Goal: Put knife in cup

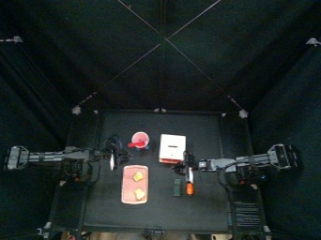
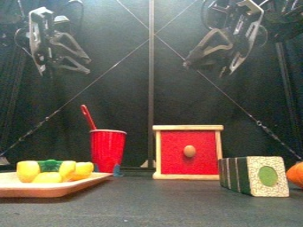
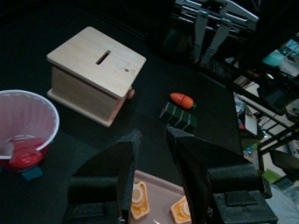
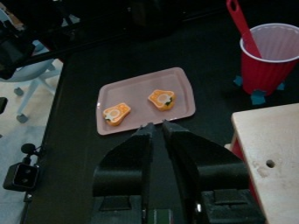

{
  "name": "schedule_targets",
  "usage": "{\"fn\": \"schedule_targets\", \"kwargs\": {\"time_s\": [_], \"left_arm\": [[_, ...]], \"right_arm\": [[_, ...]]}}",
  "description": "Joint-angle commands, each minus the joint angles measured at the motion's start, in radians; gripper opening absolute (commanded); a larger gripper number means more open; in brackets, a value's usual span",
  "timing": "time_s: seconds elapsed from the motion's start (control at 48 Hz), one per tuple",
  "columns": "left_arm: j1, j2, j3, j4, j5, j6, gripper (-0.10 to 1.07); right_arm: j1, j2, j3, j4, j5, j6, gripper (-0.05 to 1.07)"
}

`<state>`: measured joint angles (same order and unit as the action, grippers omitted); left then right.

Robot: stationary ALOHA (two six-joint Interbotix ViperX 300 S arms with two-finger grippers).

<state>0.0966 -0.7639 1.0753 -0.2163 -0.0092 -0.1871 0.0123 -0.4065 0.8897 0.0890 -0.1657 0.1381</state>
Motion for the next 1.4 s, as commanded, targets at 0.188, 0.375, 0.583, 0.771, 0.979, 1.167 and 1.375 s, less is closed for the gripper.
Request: {"fn": "schedule_targets", "kwargs": {"time_s": [0.188, 0.375, 0.583, 0.771, 0.979, 1.167, 1.375], "left_arm": [[-0.084, -0.002, 0.067, 0.037, -0.089, 0.005, 0.72], [-0.089, -0.002, 0.066, 0.077, -0.112, 0.005, 0.72], [-0.095, -0.002, 0.066, 0.078, -0.140, 0.006, 0.72], [-0.095, -0.002, 0.066, 0.078, -0.141, 0.005, 0.72], [-0.095, -0.002, 0.064, 0.078, -0.141, 0.006, 0.72], [-0.091, -0.003, 0.067, 0.078, -0.141, 0.005, 0.72], [-0.091, -0.002, 0.064, 0.077, -0.141, 0.002, 0.72]], "right_arm": [[-0.008, -0.009, 0.000, 0.015, -0.011, -0.002, 0.59], [-0.006, -0.009, 0.005, 0.003, -0.012, -0.002, 0.59], [-0.008, 0.002, 0.005, 0.017, -0.012, -0.002, 0.59], [-0.006, 0.009, 0.006, 0.031, -0.012, -0.002, 0.59], [-0.005, 0.009, 0.008, 0.035, -0.012, 0.000, 0.59], [-0.005, 0.009, 0.008, 0.055, -0.012, -0.002, 0.59], [-0.005, 0.009, 0.005, 0.074, -0.015, 0.000, 0.59]]}}
